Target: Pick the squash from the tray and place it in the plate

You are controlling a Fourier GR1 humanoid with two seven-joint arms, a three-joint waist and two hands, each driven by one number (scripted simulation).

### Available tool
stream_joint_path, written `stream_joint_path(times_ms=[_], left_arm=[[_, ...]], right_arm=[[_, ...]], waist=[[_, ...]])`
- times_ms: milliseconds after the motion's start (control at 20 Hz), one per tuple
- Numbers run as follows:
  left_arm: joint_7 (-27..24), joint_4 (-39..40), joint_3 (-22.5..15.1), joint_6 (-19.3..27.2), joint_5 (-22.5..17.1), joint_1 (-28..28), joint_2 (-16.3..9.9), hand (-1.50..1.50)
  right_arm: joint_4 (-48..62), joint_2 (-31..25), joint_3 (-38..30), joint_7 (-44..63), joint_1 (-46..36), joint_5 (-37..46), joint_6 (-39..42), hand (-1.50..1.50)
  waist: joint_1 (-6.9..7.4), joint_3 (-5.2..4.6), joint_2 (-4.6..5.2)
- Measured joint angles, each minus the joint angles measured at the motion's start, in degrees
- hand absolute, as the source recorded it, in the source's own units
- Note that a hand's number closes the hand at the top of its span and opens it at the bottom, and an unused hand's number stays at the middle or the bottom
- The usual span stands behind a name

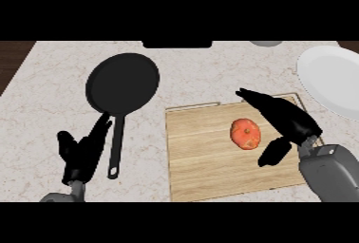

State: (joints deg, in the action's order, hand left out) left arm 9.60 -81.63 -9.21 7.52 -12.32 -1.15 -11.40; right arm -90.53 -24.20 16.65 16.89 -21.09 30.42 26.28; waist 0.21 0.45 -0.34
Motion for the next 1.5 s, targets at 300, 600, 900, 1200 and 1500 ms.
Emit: stream_joint_path(times_ms=[300,600,900,1200,1500], left_arm=[[1.0,-1.1,0.9,-1.0,0.5,0.6,0.3,0.00],[1.0,-1.3,1.7,-1.7,1.7,1.0,0.9,0.00],[0.9,-2.4,2.2,-1.8,2.6,2.0,1.2,0.00],[1.1,-2.7,2.8,-2.5,3.4,2.2,1.7,0.00],[0.5,-2.4,2.7,-2.1,4.4,2.0,2.7,0.00]], right_arm=[[3.5,2.6,0.5,-2.3,0.9,4.8,-1.3,-1.50],[8.3,4.5,0.3,-4.7,-0.5,8.1,-0.5,1.50],[10.2,4.0,2.9,-9.4,-1.1,12.8,-0.8,1.50],[11.8,4.9,2.5,-12.8,-1.7,17.0,-3.5,1.50],[11.1,8.8,-2.2,-11.8,-2.8,18.1,-12.6,1.50]], waist=[[0.04,-0.04,0.03],[0.10,-0.07,0.07],[0.17,-0.13,-0.04],[0.10,-0.17,-0.09],[0.21,-0.05,0.12]])
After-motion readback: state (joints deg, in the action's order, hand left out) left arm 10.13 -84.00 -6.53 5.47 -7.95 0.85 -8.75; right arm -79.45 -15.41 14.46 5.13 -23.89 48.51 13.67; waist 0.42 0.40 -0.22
